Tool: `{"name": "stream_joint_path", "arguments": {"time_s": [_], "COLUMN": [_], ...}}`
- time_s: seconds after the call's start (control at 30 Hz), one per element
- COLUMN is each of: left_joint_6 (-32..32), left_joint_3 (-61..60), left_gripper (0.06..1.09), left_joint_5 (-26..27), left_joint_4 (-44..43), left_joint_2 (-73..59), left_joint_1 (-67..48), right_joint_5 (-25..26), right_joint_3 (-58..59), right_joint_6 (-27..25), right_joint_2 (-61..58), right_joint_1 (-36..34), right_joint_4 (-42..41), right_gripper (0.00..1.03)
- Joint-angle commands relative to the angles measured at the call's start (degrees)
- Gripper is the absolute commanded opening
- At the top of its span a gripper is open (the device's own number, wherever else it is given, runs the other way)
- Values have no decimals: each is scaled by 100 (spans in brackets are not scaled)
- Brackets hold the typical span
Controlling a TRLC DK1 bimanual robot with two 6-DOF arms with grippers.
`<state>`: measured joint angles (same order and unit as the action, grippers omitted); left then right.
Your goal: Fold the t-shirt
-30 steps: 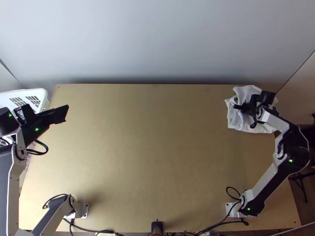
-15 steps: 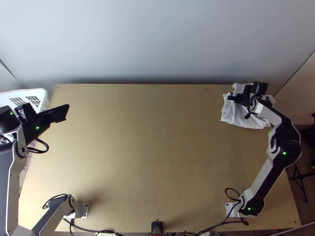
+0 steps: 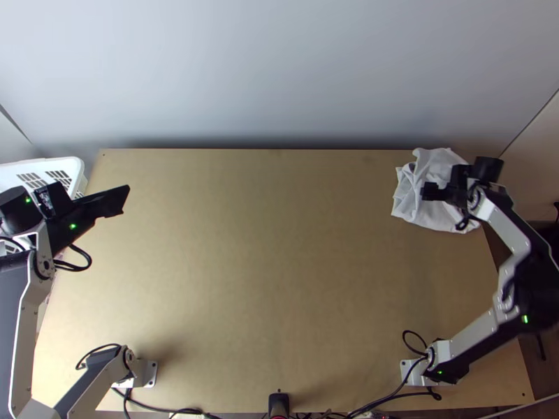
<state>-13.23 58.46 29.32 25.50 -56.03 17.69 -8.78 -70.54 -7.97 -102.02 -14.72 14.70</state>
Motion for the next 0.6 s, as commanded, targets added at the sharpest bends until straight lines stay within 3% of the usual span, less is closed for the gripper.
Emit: {"name": "stream_joint_path", "arguments": {"time_s": [0.0, 0.33, 0.57], "left_joint_6": [23, 49, 67], "left_joint_3": [-502, -1319, -1978], "left_gripper": [102, 102, 103], "left_joint_5": [-32, -111, -111], "left_joint_4": [-537, -1346, -2066], "left_joint_2": [13, 189, 224], "left_joint_1": [-82, -73, -82], "right_joint_5": [-160, 60, 201], "right_joint_3": [1192, 2440, 3372], "right_joint_6": [-91, 1060, 1763], "right_joint_2": [1966, 4252, 4665], "right_joint_1": [75, 1709, 2527], "right_joint_4": [349, 341, -661], "right_gripper": [98, 98, 98]}}
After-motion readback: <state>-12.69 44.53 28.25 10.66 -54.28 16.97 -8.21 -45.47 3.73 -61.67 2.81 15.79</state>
